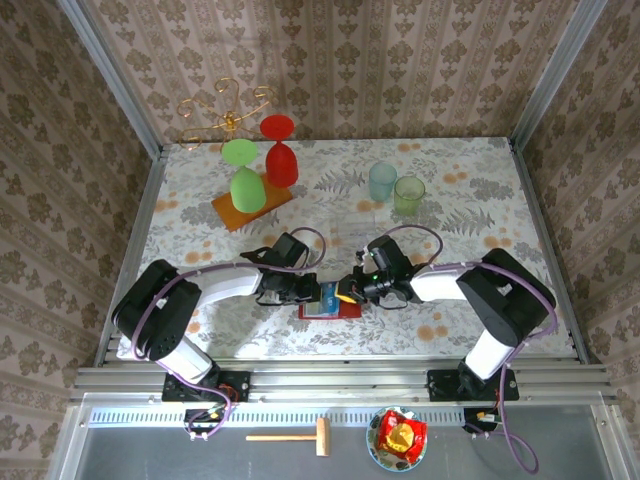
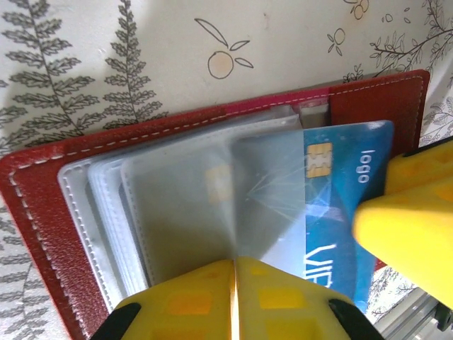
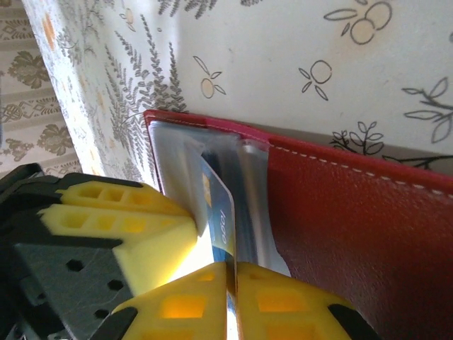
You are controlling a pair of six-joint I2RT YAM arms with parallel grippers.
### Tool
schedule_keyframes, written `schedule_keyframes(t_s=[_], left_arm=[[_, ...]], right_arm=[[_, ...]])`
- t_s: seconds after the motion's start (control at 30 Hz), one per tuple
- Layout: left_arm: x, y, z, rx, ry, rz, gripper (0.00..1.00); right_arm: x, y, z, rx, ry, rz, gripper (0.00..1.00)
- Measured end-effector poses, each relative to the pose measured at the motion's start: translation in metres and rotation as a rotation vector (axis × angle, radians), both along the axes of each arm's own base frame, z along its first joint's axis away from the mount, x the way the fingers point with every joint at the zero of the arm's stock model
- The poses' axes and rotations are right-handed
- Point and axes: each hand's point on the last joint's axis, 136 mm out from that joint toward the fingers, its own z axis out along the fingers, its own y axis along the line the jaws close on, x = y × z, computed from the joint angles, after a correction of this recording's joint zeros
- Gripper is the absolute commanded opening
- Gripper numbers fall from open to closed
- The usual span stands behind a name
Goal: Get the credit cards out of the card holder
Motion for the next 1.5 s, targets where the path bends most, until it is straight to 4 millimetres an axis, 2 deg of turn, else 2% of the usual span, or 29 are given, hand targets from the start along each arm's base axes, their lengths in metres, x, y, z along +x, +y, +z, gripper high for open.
schedule_keyframes(t_s=[0.5, 0.67, 0.83, 0.93, 1.17, 1.3, 1.5], left_arm=[[0.0, -0.002, 0.0, -0.025, -0.009, 0.01, 0.11], [0.0, -0.001, 0.002, -0.029, -0.007, 0.018, 0.12], [0.0, 0.0, 0.006, -0.029, -0.009, 0.026, 0.17], [0.0, 0.0, 0.008, -0.033, -0.011, 0.028, 0.18], [0.01, 0.005, 0.025, -0.059, -0.048, 0.054, 0.21], [0.022, 0.014, 0.042, -0.081, -0.095, 0.088, 0.23], [0.038, 0.03, 0.058, -0.101, -0.141, 0.145, 0.25]], right_arm=[[-0.002, -0.033, 0.027, -0.08, -0.075, 0.011, 0.0], [0.003, -0.037, 0.049, -0.134, -0.175, 0.082, 0.0], [0.01, -0.043, 0.084, -0.223, -0.374, 0.208, 0.0], [0.011, -0.049, 0.097, -0.288, -0.495, 0.304, 0.0], [0.011, -0.066, 0.11, -0.463, -0.729, 0.583, 0.0], [0.024, -0.075, 0.12, -0.543, -0.828, 0.699, 0.0], [0.042, -0.072, 0.126, -0.594, -0.901, 0.882, 0.0]])
